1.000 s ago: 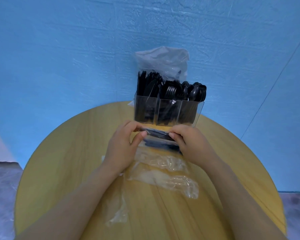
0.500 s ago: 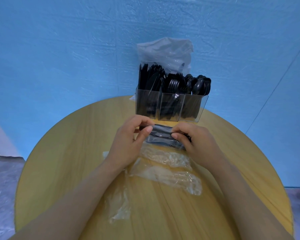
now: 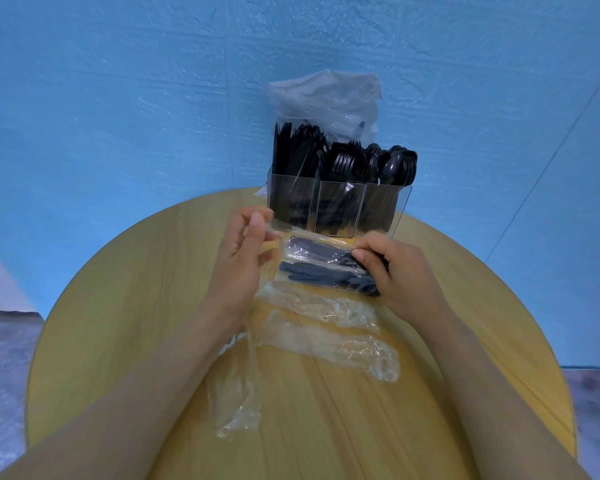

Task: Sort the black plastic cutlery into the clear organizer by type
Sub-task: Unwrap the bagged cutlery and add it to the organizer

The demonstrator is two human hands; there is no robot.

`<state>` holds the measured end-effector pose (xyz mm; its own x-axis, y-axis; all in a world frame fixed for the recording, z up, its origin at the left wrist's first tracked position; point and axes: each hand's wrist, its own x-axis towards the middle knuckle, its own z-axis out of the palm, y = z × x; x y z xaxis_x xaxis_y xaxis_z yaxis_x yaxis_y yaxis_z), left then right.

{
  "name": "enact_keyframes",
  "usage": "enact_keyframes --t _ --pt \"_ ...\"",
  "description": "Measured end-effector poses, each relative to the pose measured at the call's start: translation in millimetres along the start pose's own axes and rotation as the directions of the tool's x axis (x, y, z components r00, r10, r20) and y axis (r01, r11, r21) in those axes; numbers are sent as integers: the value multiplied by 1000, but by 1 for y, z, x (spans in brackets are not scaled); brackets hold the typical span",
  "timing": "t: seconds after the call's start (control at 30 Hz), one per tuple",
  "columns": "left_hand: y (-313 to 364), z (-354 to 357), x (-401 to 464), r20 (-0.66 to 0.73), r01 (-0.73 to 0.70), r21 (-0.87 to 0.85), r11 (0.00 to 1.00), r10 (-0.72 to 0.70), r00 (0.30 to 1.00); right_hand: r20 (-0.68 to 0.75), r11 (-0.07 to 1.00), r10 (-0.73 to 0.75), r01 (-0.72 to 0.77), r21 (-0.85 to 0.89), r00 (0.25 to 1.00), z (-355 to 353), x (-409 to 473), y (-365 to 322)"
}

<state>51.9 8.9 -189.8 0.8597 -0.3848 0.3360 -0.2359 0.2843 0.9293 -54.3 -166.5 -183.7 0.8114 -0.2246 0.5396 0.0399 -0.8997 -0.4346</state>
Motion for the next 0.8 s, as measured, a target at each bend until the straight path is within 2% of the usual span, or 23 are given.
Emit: enact_keyframes --t 0.03,0.07,0.1,0.17,0.2,0.23,0.27,0.3,0.37,0.47,0.57,0.7,0.8 --pt "0 -1 -1 -48 -41 89 995 46 998 -17 1000 14 -14 -22 1000 0 0 2" --pt "1 0 -3 -80 -124 218 968 145 986 -31 999 28 -29 -46 999 0 -1 3" --pt "3 0 -6 -60 -252 356 900 292 955 -38 996 40 -43 -73 998 0 -1 3" --pt "5 2 -9 172 -533 536 654 533 828 -41 990 55 -60 -127 998 2 -1 1" --pt "3 6 -10 316 -633 559 536 568 760 -41 986 57 -62 -152 998 4 0 -1" --pt "1 8 -11 423 -687 564 458 555 717 -40 983 56 -62 -173 998 5 0 -2" --pt "0 9 -11 471 -692 572 441 514 717 -36 981 55 -61 -184 998 6 0 -4" --pt "-1 8 -9 453 -651 593 474 471 757 -34 981 53 -58 -183 998 6 0 -5" --pt "-5 2 -5 314 -509 636 580 408 857 -44 987 51 -57 -152 998 5 0 -5" --pt "-10 -4 -2 186 -358 650 670 316 930 -62 992 39 -46 -117 997 3 -1 -5" --pt "-12 0 -3 160 -275 609 744 225 961 -54 994 22 -27 -109 998 4 -1 -6" --pt "-9 1 -3 113 -211 535 818 178 978 -27 993 -33 30 -116 999 6 0 -6" --pt "-11 1 -2 151 -215 536 817 158 976 -14 989 -88 86 -119 996 9 1 -10"
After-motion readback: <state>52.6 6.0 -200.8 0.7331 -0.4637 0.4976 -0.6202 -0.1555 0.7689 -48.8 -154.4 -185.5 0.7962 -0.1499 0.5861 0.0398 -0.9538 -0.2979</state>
